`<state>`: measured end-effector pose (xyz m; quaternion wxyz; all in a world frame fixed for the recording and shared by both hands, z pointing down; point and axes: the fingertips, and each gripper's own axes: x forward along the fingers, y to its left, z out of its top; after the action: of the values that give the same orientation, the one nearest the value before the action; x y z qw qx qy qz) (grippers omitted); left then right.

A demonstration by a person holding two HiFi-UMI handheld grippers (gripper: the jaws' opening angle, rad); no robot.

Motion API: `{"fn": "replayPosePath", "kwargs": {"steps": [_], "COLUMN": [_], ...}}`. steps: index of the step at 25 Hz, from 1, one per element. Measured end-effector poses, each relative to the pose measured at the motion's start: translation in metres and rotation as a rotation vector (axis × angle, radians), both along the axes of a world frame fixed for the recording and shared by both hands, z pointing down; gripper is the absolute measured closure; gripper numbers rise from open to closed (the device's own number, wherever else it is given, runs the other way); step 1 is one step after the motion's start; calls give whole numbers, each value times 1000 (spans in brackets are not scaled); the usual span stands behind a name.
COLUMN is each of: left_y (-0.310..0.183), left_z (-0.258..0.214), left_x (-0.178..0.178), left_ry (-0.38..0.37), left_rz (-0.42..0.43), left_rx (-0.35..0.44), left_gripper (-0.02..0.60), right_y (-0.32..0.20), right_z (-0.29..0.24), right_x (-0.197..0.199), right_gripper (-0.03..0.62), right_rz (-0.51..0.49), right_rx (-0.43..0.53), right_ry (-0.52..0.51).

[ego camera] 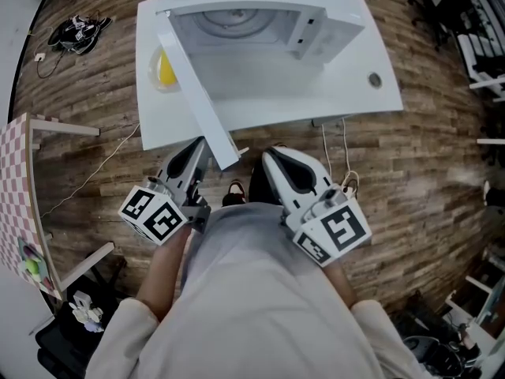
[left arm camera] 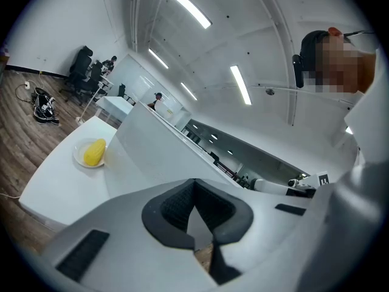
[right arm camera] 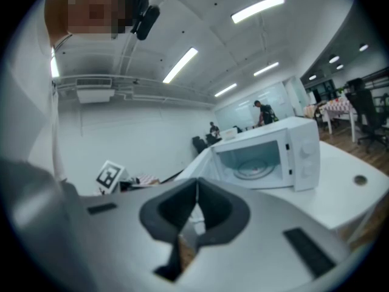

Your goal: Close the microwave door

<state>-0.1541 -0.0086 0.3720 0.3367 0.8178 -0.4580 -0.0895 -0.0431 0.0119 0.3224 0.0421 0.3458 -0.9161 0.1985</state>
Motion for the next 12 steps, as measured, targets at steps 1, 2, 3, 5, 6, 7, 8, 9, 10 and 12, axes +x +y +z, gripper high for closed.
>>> {"fn": "replayPosePath", "kwargs": {"steps": [1,2,3,5,6,7,8,9,10,12], "left_y": [0,-1,-2,-3,-3,-3,-4,-4,-5,-6], "left_z": [0,0,0,0,0,0,0,0,0,-1], "left_x": [1,1,2,3,4,5,6,7,8,9], "left_ry": [1,2,4,5,6,6,7,8,9,11], "left_rz": [1,1,2,3,5,7,9,12,14,16], "left_rx": [-1,-1,-1,-1,-1,-1,-2,-2,-1,-2], "left_gripper": [565,565,565,565,565,565,565,565,565,565], "right_y": [0,0,-1,-1,-2,-2,-2,-2,-3,-3], "right_z": [0,0,0,0,0,0,-1,-1,-1,-1], "right_x": [1,1,2,3,4,4,5,5,6,7], "right_gripper": [571,571,571,571,571,571,571,571,571,571], "right_rz": [1,2,3,4,4,5,6,8,9,11], "right_rx": [0,0,0,1,1,1,2,2,3,1], "right_ry": [0,0,0,0,0,1,1,1,1,2]}}
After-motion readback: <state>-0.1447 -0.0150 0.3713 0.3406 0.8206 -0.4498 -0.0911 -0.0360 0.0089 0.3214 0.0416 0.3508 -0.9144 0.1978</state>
